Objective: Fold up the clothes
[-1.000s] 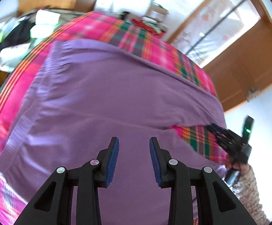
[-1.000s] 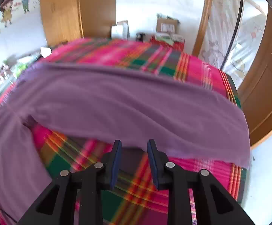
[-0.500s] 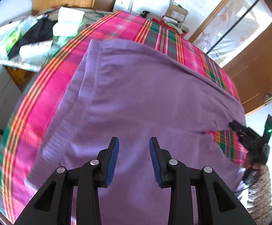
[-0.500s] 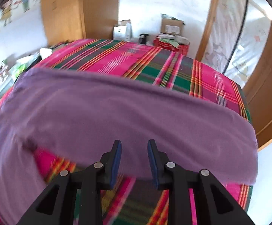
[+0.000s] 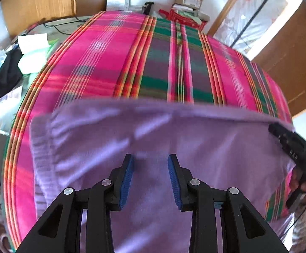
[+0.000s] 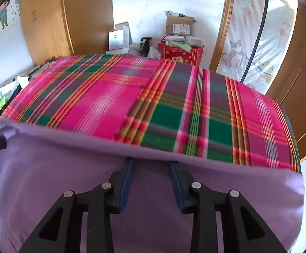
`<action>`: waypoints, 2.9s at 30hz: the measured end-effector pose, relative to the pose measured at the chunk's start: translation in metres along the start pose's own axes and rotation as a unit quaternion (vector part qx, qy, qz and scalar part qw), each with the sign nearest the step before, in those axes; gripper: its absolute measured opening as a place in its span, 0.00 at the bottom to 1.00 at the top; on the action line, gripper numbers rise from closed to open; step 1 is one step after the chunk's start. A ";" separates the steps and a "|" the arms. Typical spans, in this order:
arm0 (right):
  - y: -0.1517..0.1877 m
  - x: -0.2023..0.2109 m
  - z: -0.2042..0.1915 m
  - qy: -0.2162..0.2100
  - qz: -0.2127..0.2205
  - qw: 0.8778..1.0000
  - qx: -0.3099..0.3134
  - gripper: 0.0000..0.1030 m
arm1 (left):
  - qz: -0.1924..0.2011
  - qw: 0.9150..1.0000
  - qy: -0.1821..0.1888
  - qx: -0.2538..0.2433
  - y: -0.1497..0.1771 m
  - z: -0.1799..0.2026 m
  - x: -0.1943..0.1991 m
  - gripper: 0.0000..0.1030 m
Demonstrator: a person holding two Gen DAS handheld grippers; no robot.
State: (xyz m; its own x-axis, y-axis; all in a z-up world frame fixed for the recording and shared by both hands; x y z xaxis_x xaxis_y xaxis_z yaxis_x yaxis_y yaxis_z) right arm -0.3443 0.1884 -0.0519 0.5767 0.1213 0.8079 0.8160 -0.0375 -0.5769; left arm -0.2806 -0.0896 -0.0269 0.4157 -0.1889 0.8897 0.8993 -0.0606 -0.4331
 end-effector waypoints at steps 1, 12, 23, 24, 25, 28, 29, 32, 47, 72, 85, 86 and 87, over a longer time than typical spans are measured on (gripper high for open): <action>-0.002 -0.003 -0.001 0.000 0.002 1.000 -0.004 0.36 | 0.006 1.000 0.001 0.004 -0.006 -0.004 -0.003 0.34; -0.020 -0.018 -0.008 0.010 0.023 0.999 -0.024 0.45 | 0.048 0.998 0.011 0.030 -0.038 -0.032 -0.017 0.34; -0.012 0.065 -0.010 0.014 0.053 0.998 -0.011 0.44 | 0.034 0.999 -0.025 0.035 -0.008 -0.040 0.028 0.34; -0.009 0.080 -0.010 0.014 0.058 0.998 -0.009 0.44 | 0.037 0.998 -0.030 0.040 -0.002 -0.045 0.040 0.34; -0.006 0.096 -0.011 0.016 0.065 0.998 -0.006 0.44 | 0.043 0.998 -0.031 0.047 0.005 -0.049 0.053 0.34; 0.005 0.153 -0.014 0.000 0.088 0.996 0.005 0.44 | 0.058 0.996 -0.042 0.062 0.027 -0.058 0.097 0.34; 0.008 0.168 -0.015 -0.001 0.093 0.996 0.007 0.44 | 0.063 0.995 -0.048 0.065 0.035 -0.060 0.114 0.34; 0.023 0.219 -0.024 -0.012 0.103 0.994 0.019 0.44 | 0.068 0.993 -0.063 0.068 0.058 -0.062 0.159 0.34; 0.157 0.266 -0.100 -0.077 0.046 0.993 0.077 0.44 | 0.037 0.998 -0.052 0.016 0.138 -0.027 0.191 0.34; 0.331 0.181 -0.274 -0.203 -0.045 0.948 0.239 0.49 | -0.019 0.998 -0.030 0.049 0.183 -0.071 0.098 0.34; 0.326 0.176 -0.287 -0.266 -0.106 0.938 0.194 0.49 | -0.022 0.998 -0.027 0.059 0.197 -0.082 0.104 0.34; 0.325 0.177 -0.287 -0.268 -0.108 0.937 0.195 0.49 | -0.025 0.998 -0.028 0.058 0.197 -0.083 0.103 0.34; 0.324 0.178 -0.288 -0.270 -0.111 0.936 0.195 0.49 | -0.030 0.997 -0.028 0.058 0.197 -0.083 0.102 0.34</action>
State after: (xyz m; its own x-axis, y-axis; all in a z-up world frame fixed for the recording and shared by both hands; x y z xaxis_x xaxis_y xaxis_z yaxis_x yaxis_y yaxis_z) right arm 0.0340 -0.0879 -0.0596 0.2043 0.5712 0.7950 0.7766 0.3998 -0.4868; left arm -0.0727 -0.2023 -0.0338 0.3653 -0.1336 0.9213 0.9309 0.0441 -0.3627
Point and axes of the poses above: each gripper's, at about its wrist camera, not at the fingertips, and x roughly against the way its jaws point, z to its right, y to its underside, the point moved 4 cm from there along -x, roughly the way its jaws point, and after that the axes turned 15 degrees about -x, right-handed, at the moved point
